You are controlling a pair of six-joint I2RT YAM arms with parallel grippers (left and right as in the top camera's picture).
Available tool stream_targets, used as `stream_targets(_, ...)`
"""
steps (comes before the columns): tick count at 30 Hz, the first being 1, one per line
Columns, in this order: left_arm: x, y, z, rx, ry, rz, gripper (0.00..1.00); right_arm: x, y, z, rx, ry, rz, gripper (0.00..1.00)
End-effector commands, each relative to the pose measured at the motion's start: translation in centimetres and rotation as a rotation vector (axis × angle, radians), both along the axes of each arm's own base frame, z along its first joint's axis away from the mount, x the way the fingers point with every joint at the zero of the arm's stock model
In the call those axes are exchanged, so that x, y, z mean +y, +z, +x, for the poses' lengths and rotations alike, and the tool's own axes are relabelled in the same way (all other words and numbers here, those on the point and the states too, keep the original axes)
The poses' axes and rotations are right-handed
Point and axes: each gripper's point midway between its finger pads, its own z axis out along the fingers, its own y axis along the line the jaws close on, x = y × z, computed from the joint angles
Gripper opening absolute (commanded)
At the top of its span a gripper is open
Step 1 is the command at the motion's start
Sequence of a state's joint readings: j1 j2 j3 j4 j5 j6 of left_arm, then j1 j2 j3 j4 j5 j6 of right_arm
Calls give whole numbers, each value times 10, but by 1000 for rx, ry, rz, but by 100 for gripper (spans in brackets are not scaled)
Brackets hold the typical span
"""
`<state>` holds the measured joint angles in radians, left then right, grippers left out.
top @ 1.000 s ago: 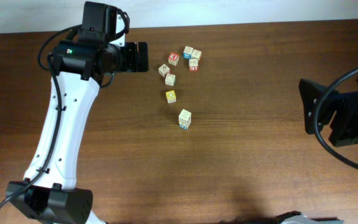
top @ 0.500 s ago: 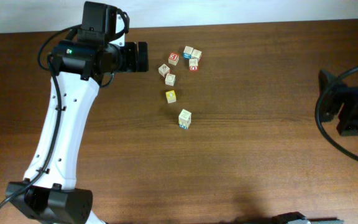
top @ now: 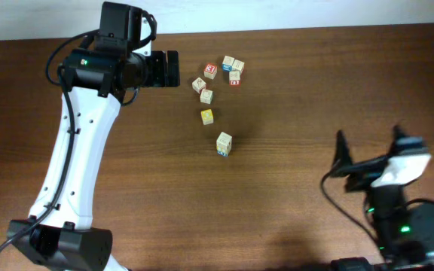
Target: Rotate 3 blocks
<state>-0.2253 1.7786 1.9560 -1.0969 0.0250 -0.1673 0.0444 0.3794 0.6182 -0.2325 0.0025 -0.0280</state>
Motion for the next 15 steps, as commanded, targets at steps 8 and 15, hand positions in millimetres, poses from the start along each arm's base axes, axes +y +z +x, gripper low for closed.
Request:
stream_targets(8, 0, 1, 2, -8, -11, 11, 99, 1, -135, -2, 4, 8, -2, 98)
stream_targets(15, 0, 1, 2, -8, -11, 11, 99, 1, -164, 2, 45, 8, -3, 98)
